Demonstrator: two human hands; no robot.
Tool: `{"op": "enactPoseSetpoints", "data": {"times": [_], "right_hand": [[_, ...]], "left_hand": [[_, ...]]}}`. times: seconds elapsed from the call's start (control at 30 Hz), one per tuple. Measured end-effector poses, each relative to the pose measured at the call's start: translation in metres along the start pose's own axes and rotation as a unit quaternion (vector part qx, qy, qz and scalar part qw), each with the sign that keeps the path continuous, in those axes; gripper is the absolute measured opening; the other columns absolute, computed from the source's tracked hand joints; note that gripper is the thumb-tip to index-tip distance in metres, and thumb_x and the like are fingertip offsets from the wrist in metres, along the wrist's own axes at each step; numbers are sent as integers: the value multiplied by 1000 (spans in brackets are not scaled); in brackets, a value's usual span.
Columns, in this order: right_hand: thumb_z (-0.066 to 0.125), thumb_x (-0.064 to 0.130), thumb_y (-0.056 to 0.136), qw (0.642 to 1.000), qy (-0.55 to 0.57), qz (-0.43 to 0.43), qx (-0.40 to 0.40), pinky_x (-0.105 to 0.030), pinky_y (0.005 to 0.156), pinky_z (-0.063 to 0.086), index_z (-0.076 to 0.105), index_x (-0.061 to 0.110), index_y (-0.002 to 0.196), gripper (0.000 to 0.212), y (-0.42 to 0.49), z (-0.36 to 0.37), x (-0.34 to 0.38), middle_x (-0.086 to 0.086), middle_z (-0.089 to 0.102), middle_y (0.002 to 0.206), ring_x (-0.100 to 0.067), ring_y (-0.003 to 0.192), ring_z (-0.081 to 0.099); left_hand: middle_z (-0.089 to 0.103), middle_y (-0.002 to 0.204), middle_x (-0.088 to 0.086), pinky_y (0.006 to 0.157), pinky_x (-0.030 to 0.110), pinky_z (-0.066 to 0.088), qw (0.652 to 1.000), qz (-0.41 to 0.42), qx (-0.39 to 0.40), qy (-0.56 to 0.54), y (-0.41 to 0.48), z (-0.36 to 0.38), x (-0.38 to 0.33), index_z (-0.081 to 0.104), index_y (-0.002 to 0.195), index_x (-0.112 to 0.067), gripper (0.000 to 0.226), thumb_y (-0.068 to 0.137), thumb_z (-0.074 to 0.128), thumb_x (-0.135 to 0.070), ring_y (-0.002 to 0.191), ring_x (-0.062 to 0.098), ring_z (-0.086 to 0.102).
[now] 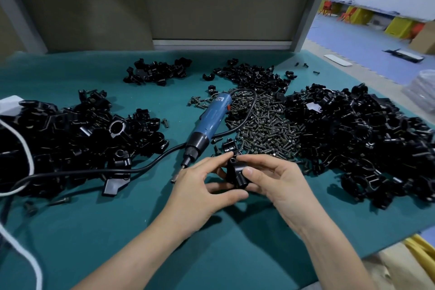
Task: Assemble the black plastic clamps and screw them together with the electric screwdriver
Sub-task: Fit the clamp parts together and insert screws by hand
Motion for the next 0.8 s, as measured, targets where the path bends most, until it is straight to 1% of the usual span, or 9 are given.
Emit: {"op": "enactPoseSetpoints", "data": {"times": [0.07, 0.13, 0.17, 0.23, 0.37, 0.47, 0.63, 0.73, 0.8], "right_hand": [[71, 22, 72, 1000, -16, -7, 0, -17, 68, 52, 76, 20, 97, 26, -1, 2, 1, -4, 75, 98, -12, 89, 71], [70, 18, 75, 1000, -19, -11, 4, -15, 67, 51, 77, 21, 97, 23, -1, 4, 2, -2, 75, 97, -10, 87, 71], [69, 15, 76, 1000, -12, -11, 7, -15, 67, 52, 77, 21, 96, 22, -1, 5, 2, -3, 75, 96, -10, 87, 71], [70, 12, 75, 1000, 5, -8, 12, -17, 67, 53, 78, 18, 94, 22, -1, 6, 2, -6, 75, 96, -13, 86, 71], [70, 12, 74, 1000, 2, -2, 29, -21, 70, 55, 76, 15, 98, 25, -1, 5, 4, -9, 74, 100, -18, 90, 72], [71, 14, 73, 999, -5, 1, 33, -22, 71, 55, 77, 18, 98, 25, 0, 3, 6, -8, 74, 100, -19, 91, 72], [71, 17, 73, 999, -13, 4, 39, -22, 74, 55, 77, 24, 97, 26, 2, 4, 5, -6, 75, 99, -16, 93, 71], [71, 18, 73, 999, -23, -5, 39, -20, 73, 54, 77, 25, 98, 26, 2, 4, 4, -4, 75, 99, -14, 93, 71], [71, 19, 74, 999, -25, -11, 34, -21, 74, 54, 77, 24, 99, 26, 2, 4, 3, -4, 75, 100, -15, 94, 70]], "left_hand": [[68, 109, -9, 82, 20, 55, 1000, 12, -11, 2, 0, 0, -2, 66, 116, -31, 61, 57, 84, -30, 100, 9, 67], [69, 108, -7, 80, 22, 56, 1000, 13, -9, -5, 1, 0, -1, 68, 112, -29, 54, 63, 85, -16, 99, 11, 67], [69, 108, -5, 80, 24, 56, 1000, 11, -6, -5, 1, 0, 0, 69, 113, -26, 52, 66, 85, -9, 98, 12, 67], [69, 109, -3, 80, 27, 57, 1000, 8, 0, -5, 1, -1, 1, 69, 113, -23, 52, 68, 84, -4, 99, 13, 67], [69, 108, -4, 79, 26, 57, 1000, 11, 0, -3, 1, -2, 2, 69, 112, -25, 53, 67, 84, -2, 100, 12, 66], [68, 108, -8, 80, 24, 56, 1000, 12, 4, 1, 2, -2, 2, 69, 110, -29, 56, 65, 84, 1, 102, 9, 65], [68, 102, -13, 83, 30, 58, 1000, 10, -2, 29, 4, -4, 2, 70, 113, -26, 50, 73, 78, 3, 98, 7, 65], [69, 102, -11, 81, 26, 57, 1000, 15, -2, 24, 4, -4, 1, 70, 113, -23, 49, 74, 76, 6, 96, 7, 65], [69, 102, -8, 80, 22, 56, 1000, 23, 6, 16, 3, -4, 1, 70, 113, -20, 50, 73, 76, 8, 94, 7, 66]]}}
Point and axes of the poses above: each hand's wrist, its own y-axis towards the middle knuckle, its own z-axis out of the palm, x = y × z, the point moved 6 cm from there along y, towards the middle knuckle
